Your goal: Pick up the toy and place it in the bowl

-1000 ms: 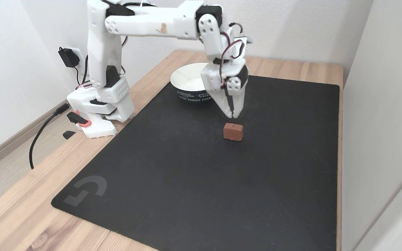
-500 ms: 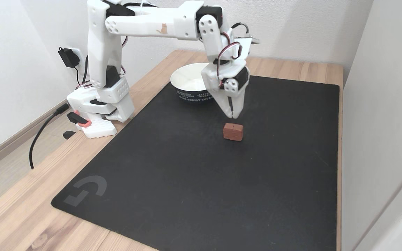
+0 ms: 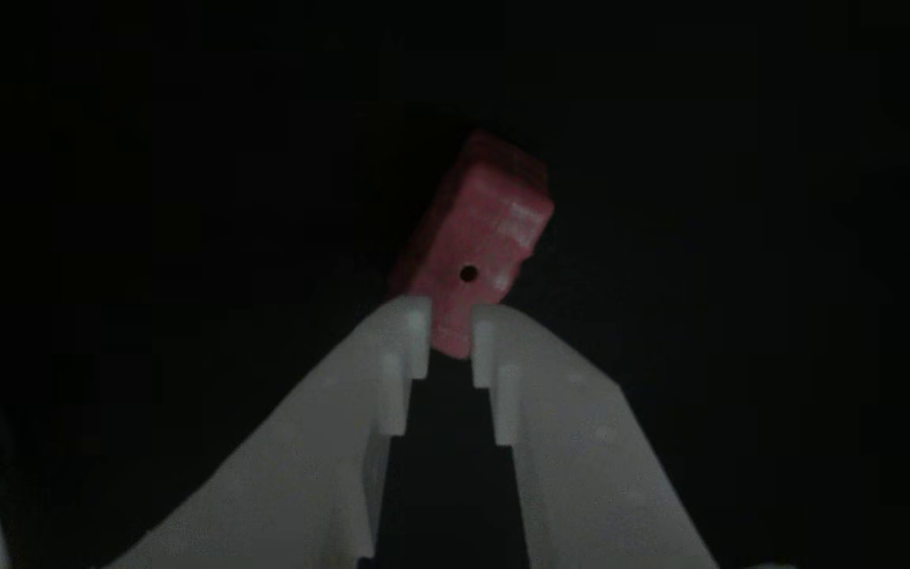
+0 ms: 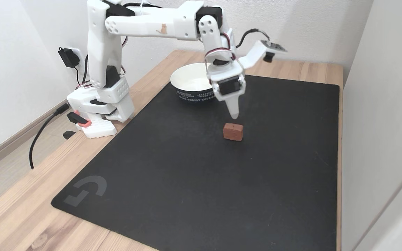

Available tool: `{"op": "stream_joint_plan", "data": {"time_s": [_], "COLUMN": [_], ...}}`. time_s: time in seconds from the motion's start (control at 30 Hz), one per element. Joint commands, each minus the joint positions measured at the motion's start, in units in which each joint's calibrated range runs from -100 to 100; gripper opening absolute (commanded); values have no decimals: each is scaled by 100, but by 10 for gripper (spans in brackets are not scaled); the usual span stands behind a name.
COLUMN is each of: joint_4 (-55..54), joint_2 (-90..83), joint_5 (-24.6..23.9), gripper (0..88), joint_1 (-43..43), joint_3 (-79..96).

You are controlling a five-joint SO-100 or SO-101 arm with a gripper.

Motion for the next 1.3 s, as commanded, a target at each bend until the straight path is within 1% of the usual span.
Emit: {"op": "stream_joint_plan", "data": {"time_s": [0.0,0.03,0.17,0.2,0.33,0.4,0.53,1.07,1.1,1.13,1.2,1.23,1.27], "joint_4": [27,27,27,27,36,205,544,417,366,332,298,298,298], "joint_2": [-35,-35,-26,-26,-18,90,215,224,224,199,165,149,140], "joint_5": [-689,-877,-1138,-1295,-1545,-1686,-1744,-1728,-1738,-1707,-1686,-1686,-1686], "gripper": [30,30,30,30,30,30,30,39,62,161,265,287,290], "joint_1": [30,30,55,55,55,55,97,105,97,38,-20,-45,-54], "joint_3": [-177,-177,-177,-177,-168,-204,-222,-258,-258,-258,-267,-267,-294]}}
